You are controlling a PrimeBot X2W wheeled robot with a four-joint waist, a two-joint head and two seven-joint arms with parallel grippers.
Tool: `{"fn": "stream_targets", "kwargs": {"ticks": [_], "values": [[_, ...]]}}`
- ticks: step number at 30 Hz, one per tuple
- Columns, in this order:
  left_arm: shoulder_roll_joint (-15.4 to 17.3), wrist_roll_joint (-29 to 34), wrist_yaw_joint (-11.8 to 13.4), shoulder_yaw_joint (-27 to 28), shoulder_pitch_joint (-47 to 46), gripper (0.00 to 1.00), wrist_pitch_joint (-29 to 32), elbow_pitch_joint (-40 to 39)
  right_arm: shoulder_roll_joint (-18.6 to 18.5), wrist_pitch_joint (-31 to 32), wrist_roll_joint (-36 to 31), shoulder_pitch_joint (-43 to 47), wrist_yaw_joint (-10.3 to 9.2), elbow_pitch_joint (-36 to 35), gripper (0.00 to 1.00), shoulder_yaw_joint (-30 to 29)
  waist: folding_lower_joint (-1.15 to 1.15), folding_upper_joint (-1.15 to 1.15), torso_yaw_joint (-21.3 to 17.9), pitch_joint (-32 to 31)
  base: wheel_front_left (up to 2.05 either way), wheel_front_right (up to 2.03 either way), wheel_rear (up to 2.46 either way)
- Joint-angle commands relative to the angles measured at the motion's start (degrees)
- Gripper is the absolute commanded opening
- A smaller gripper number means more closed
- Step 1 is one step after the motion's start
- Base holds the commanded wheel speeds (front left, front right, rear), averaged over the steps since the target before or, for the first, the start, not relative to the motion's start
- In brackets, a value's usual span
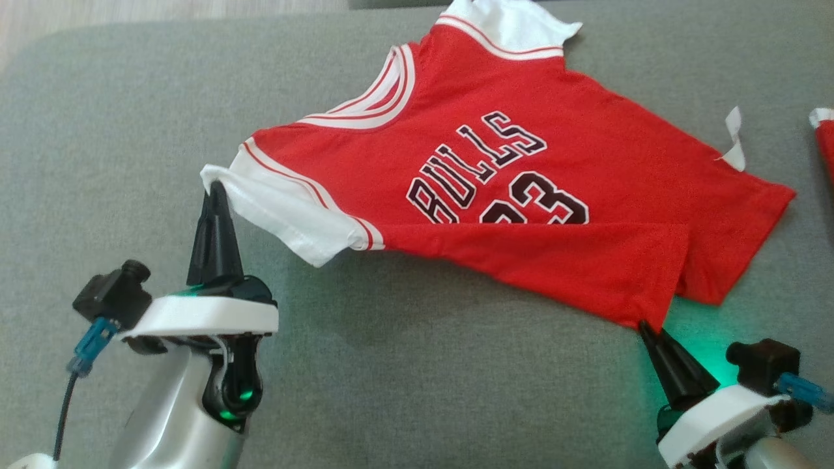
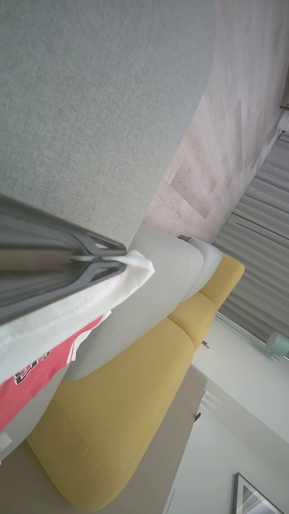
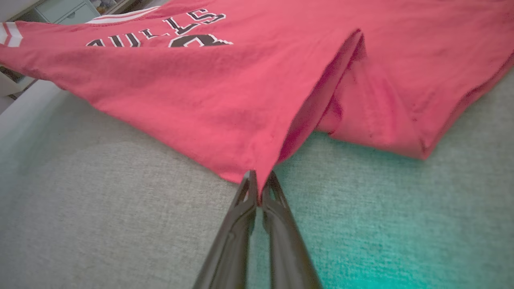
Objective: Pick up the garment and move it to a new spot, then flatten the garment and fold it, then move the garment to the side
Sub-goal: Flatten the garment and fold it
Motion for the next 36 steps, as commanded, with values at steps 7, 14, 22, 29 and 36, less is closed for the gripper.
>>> {"fn": "stream_targets", "kwargs": {"ticks": [7, 14, 22, 29, 36], "values": [[2.57, -1.86, -0.84, 3.72, -1.54, 0.00, 0.64, -6.24, -5.97, -4.26, 5.12, 1.02, -0.04, -12.68, 0.00, -4.02, 0.00, 0.00, -1.80, -5.30, 0.00, 0.00, 0.00], [4.67, -5.19, 1.51, 5.20, -8.41, 0.00, 8.56, -18.26, -14.17, -0.36, 7.14, -0.54, -0.04, -31.01, 0.00, -17.35, 0.00, 0.00, -3.14, -9.81, 0.00, 0.00, 0.00], [5.30, -7.25, 4.96, 5.89, -22.60, 0.00, 16.26, -25.38, -19.50, 8.77, 6.49, -13.77, -0.04, -36.72, 0.00, -22.47, 0.00, 0.00, -4.12, -10.58, 0.00, 0.00, 0.00], [5.01, -5.22, 6.22, 5.18, -41.41, 0.00, 19.32, -13.35, -18.55, 10.65, 6.64, -39.93, -0.04, -21.23, 0.00, -11.36, 0.00, 0.00, -3.71, -3.67, 0.00, 0.00, 0.00], [4.56, -1.04, 3.97, 4.35, -56.39, 0.00, 15.01, 1.47, -12.38, 7.17, 5.48, -59.30, -0.04, -5.51, 0.00, -3.01, 0.00, 0.00, -1.85, 6.37, 0.00, 0.00, 0.00]]}}
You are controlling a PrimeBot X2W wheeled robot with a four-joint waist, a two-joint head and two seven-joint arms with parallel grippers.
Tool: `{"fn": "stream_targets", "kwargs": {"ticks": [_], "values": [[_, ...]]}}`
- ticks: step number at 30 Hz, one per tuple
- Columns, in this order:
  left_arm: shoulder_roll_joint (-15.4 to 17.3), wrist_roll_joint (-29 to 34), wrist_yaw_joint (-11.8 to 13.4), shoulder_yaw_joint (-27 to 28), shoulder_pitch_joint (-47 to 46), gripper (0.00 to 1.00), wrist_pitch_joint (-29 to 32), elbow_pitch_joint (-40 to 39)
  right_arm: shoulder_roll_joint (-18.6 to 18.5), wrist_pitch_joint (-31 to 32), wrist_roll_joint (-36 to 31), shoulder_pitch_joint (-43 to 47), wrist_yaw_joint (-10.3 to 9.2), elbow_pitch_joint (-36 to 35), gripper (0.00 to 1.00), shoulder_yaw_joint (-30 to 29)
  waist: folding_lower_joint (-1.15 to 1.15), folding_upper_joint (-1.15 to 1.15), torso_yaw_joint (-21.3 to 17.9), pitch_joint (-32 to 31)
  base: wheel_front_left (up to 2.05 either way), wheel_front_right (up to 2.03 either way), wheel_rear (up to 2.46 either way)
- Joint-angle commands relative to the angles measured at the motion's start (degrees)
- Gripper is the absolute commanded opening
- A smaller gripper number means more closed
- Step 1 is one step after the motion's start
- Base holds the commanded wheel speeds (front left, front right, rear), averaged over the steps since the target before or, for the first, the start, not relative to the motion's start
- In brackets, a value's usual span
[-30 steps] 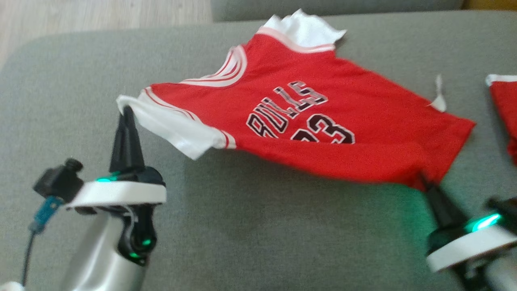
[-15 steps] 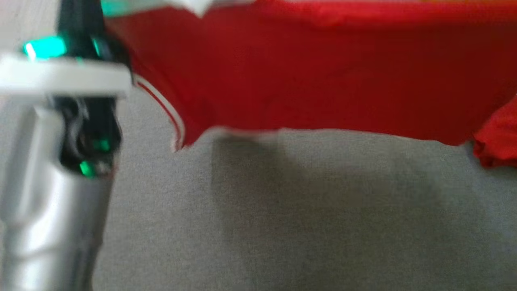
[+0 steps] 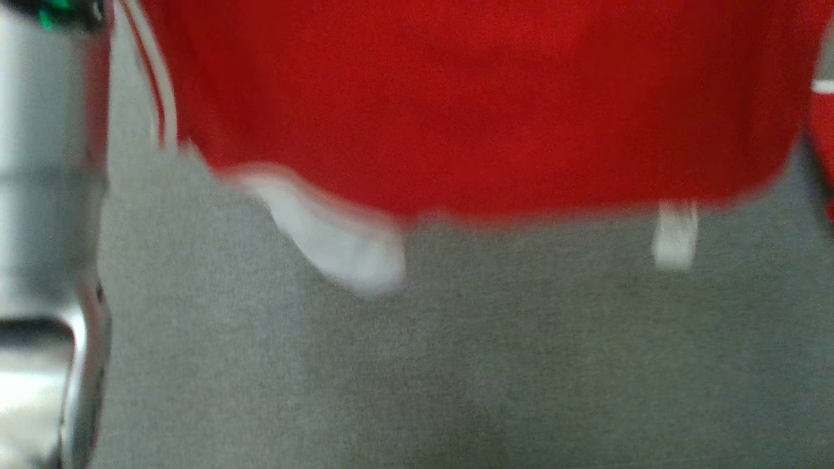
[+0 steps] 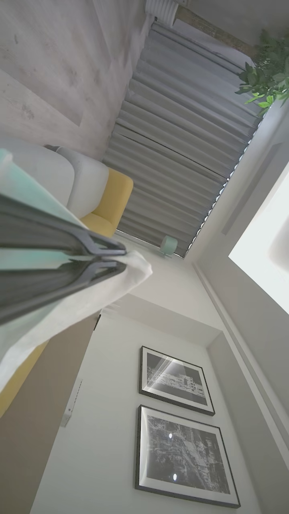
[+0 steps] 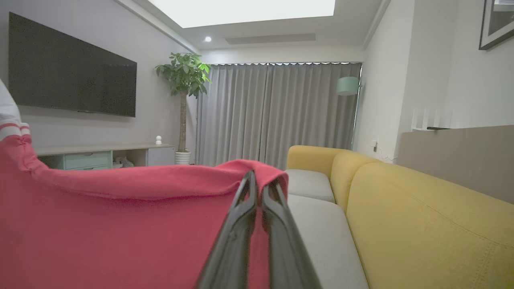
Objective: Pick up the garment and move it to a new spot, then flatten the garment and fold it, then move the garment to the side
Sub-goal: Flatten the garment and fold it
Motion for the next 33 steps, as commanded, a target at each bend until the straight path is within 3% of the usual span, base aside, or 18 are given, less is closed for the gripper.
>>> {"fn": "stream_targets", "kwargs": {"ticks": [1, 7, 13, 17, 23, 28, 33], "values": [[1.51, 1.33, -1.11, 0.99, -6.92, 0.00, -1.59, 0.64, -0.25, -1.83, 0.02, -4.76, -0.04, 1.29, 0.00, 0.14, -0.02, 0.00, 1.90, 5.98, 0.00, 0.00, 0.00], [-0.28, 1.70, -5.67, 1.01, -16.64, 0.00, -7.11, 7.69, -1.80, -7.29, -0.69, -13.87, -0.04, 8.85, 0.00, 2.65, -0.02, 0.00, 3.74, 9.39, 0.00, 0.00, 0.00], [-0.39, -0.43, -8.28, 0.13, -11.49, 0.00, -8.21, 10.74, -3.56, -9.61, 1.55, -12.17, -0.04, 12.86, 0.00, 6.76, -0.02, 0.00, 4.58, 9.82, 0.00, 0.00, 0.00], [0.30, -1.93, -9.25, -1.46, -1.17, 0.00, -9.36, 8.50, -3.76, -11.08, 3.64, -6.91, -0.04, 14.90, 0.00, 9.40, -0.02, 0.00, 4.91, 9.26, 0.00, 0.00, 0.00], [3.18, -3.44, -9.72, -3.82, 21.76, 0.00, -13.49, 2.55, -5.18, -13.20, 7.84, 6.03, -0.04, 16.42, 0.00, 13.26, -0.02, 0.00, 4.89, 5.80, 0.00, 0.00, 0.00], [5.24, -3.87, -9.73, -4.61, 40.05, 0.00, -15.13, -1.83, -7.26, -14.90, 11.91, 19.24, -0.04, 12.90, 0.00, 13.81, -0.02, 0.00, 4.42, 1.53, 0.00, 0.00, 0.00], [6.50, -3.48, -7.21, -4.22, 52.91, 0.00, -15.65, -7.32, -9.89, -15.49, 13.28, 30.70, -0.04, 8.12, 0.00, 12.24, -0.02, 0.00, 3.80, -0.99, 0.00, 0.00, 0.00]]}}
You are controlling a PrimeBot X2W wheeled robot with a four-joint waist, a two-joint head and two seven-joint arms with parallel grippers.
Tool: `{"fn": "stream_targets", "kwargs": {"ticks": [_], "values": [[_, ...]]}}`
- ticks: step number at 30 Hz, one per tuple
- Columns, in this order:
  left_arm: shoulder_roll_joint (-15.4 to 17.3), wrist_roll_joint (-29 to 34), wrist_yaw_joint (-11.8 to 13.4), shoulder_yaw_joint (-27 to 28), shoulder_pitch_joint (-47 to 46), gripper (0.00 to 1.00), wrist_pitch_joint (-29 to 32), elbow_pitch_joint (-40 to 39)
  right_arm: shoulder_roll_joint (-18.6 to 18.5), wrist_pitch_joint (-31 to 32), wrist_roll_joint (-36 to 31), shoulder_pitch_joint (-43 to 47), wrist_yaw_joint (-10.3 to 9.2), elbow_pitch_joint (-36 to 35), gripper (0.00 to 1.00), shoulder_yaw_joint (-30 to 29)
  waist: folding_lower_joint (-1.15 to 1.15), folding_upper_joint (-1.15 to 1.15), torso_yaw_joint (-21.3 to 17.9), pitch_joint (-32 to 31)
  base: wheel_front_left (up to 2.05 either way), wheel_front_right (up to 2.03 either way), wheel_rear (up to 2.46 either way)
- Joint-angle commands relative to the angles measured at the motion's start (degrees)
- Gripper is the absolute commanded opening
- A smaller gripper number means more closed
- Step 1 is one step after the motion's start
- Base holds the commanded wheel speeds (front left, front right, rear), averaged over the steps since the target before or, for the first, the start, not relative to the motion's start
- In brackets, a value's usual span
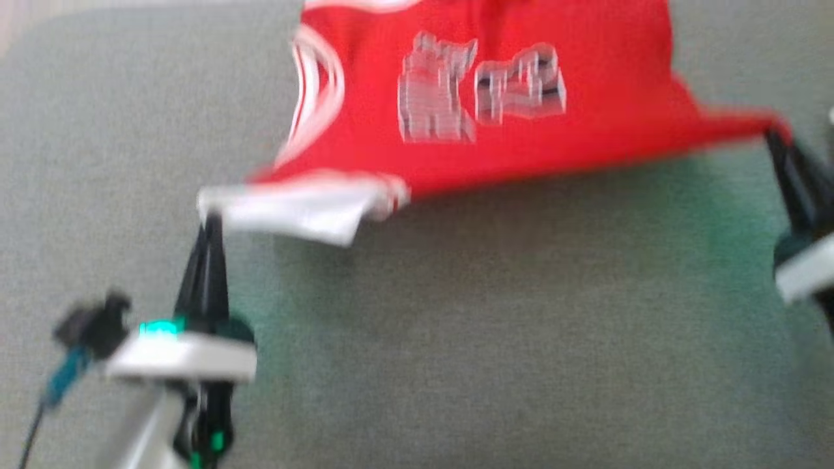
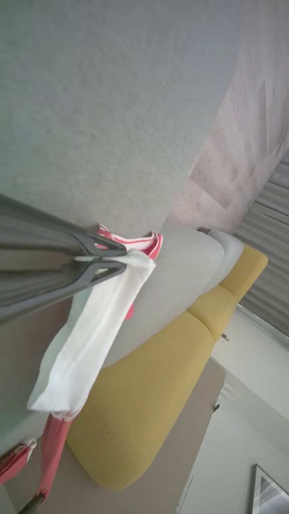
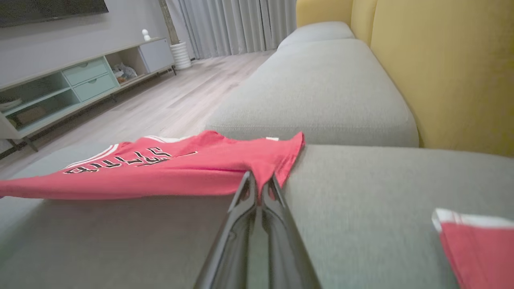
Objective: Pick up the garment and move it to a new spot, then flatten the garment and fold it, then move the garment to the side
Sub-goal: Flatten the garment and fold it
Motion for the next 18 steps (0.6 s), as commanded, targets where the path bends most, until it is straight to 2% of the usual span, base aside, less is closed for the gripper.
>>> {"fn": "stream_targets", "kwargs": {"ticks": [1, 6, 10, 14, 18], "values": [[2.30, 0.08, 1.07, 3.08, 0.54, 0.00, -1.03, -2.73, -2.98, -1.00, 0.57, 2.87, -0.04, -1.70, 0.00, -0.95, 0.02, 0.00, -0.54, -1.51, 0.00, 0.00, 0.00], [2.14, -0.70, 4.81, 4.43, 12.26, 0.00, -1.27, -9.30, -3.22, -1.11, 0.02, 17.05, -0.04, -7.54, 0.00, -4.77, 0.02, 0.00, -0.81, -3.88, 0.00, 0.00, 0.00], [2.65, -0.95, 6.47, 4.41, 16.93, 0.00, -0.90, -12.04, -1.62, -1.00, -1.14, 24.07, -0.04, -12.05, 0.00, -7.78, 0.02, 0.00, -1.37, -4.71, 0.00, 0.00, 0.00], [2.60, -0.73, 7.41, 3.99, 16.09, 0.00, 0.14, -13.67, 0.44, 1.17, -2.76, 25.81, -0.04, -14.98, 0.00, -10.10, 0.02, 0.00, -1.84, -4.34, 0.00, 0.00, 0.00], [2.13, -0.04, 7.58, 3.31, 11.25, 0.00, 1.29, -13.36, 2.40, 3.93, -3.85, 24.20, -0.04, -16.29, 0.00, -12.22, 0.02, 0.00, -2.04, -2.54, 0.00, 0.00, 0.00]]}}
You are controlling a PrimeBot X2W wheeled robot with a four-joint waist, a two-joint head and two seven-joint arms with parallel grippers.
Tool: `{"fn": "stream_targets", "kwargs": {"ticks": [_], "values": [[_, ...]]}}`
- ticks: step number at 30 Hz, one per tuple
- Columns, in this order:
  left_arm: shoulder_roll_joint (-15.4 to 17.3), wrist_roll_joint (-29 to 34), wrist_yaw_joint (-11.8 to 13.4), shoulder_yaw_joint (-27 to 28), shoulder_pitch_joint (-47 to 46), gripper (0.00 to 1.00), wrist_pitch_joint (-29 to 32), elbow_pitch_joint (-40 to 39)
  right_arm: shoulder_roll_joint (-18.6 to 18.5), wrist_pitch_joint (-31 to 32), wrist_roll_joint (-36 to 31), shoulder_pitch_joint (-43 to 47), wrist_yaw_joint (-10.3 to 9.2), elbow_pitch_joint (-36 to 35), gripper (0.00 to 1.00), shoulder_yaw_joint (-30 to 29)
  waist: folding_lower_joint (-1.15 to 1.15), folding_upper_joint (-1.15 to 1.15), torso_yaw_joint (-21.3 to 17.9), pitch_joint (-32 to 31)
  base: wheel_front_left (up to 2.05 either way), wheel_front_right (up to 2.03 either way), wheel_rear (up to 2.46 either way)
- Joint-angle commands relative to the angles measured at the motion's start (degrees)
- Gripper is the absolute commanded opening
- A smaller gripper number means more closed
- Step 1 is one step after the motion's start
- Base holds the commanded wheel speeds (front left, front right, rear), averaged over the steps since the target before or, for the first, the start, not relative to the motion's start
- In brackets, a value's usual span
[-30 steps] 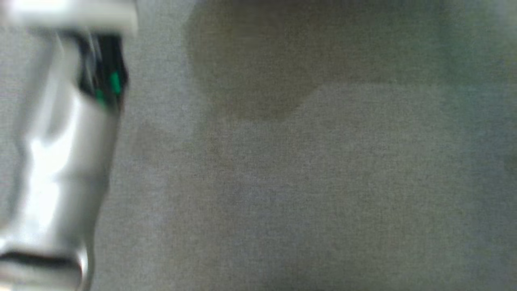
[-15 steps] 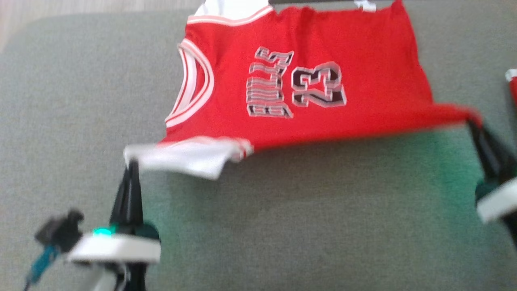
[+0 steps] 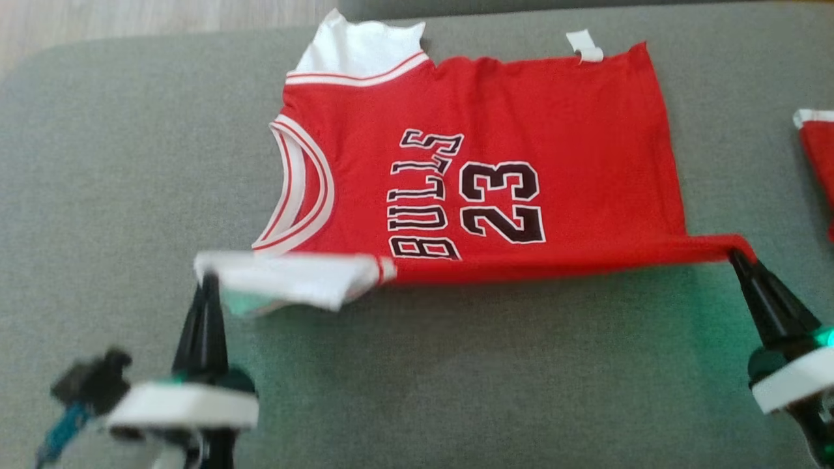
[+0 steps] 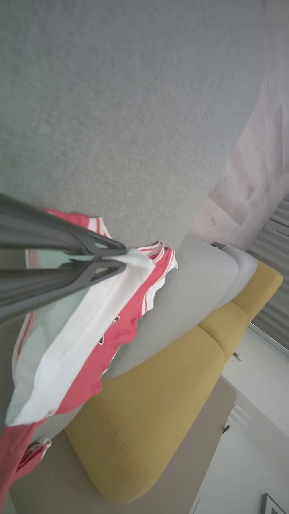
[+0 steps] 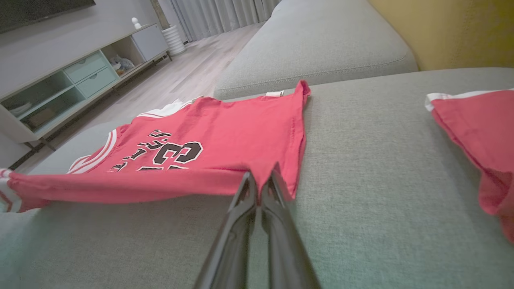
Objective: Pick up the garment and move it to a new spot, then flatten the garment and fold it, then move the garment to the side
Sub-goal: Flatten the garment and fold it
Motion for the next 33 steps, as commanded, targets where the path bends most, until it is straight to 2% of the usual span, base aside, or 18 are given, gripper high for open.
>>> {"fn": "stream_targets", "kwargs": {"ticks": [1, 9, 16, 17, 18, 19, 23, 26, 32, 33], "values": [[0.83, 0.73, 0.03, 2.09, -4.61, 0.00, 0.16, -1.09, -1.39, 0.47, -0.42, -1.97, -0.04, -1.50, 0.00, -0.68, 0.00, 0.00, -0.08, 1.19, 0.00, 0.00, 0.00], [-1.13, 2.45, -1.85, 0.42, -19.82, 0.00, 1.92, 6.23, 0.79, 5.10, -1.37, -11.24, -0.04, 0.13, 0.00, -0.81, 0.00, 0.00, -0.53, 7.12, 0.00, 0.00, 0.00], [-2.46, 4.39, -4.44, -0.29, -30.20, 0.00, 0.58, 14.07, 2.70, 6.22, -2.05, -20.23, -0.04, 5.44, 0.00, 0.90, 0.00, 0.00, -0.54, 11.53, 0.00, 0.00, 0.00], [-2.72, 4.56, -4.81, -0.36, -31.11, 0.00, 0.26, 15.08, 3.35, 6.25, -1.71, -21.17, -0.04, 6.57, 0.18, 0.81, 0.00, 0.00, -0.46, 11.86, 0.00, 0.00, 0.00], [-3.02, 4.64, -5.16, -0.39, -31.83, 0.31, -0.06, 16.02, 3.92, 6.23, -1.46, -22.01, -0.04, 7.59, 0.94, 0.85, 0.00, 0.00, -0.37, 12.11, 0.00, 0.00, 0.00], [-3.27, 4.75, -5.46, -0.43, -32.36, 1.00, -0.36, 16.89, 4.42, 5.80, -1.41, -22.75, -0.04, 8.49, 1.00, 0.85, 0.00, 0.00, -0.28, 12.26, 0.00, 0.00, 0.00], [-3.28, 7.18, -5.98, -0.78, -33.21, 1.00, -1.79, 18.40, 5.13, 4.00, -0.97, -23.78, -0.04, 9.83, 1.00, 1.83, 0.00, 0.00, 0.26, 12.42, 0.00, 0.00, 0.00], [-2.36, 13.61, -5.52, -2.27, -32.12, 1.00, -2.80, 18.30, 5.11, 1.18, -1.31, -23.70, -0.04, 10.64, 1.00, 2.65, 0.00, 0.00, 0.77, 12.10, 0.00, 0.00, 0.00], [-3.39, 23.57, -1.38, -2.33, -24.58, 1.00, -3.05, 16.21, 6.13, -3.12, -2.43, -21.81, -0.04, 11.23, 1.00, 2.78, 0.00, 0.00, 0.96, 11.15, 0.00, 0.00, 0.00], [-3.78, 25.85, 0.37, -1.86, -22.34, 1.00, -3.05, 17.21, 6.59, -3.53, -2.87, -21.10, -0.04, 11.11, 1.00, 3.53, 0.00, 0.00, 0.71, 10.96, 0.00, 0.00, 0.00]]}}
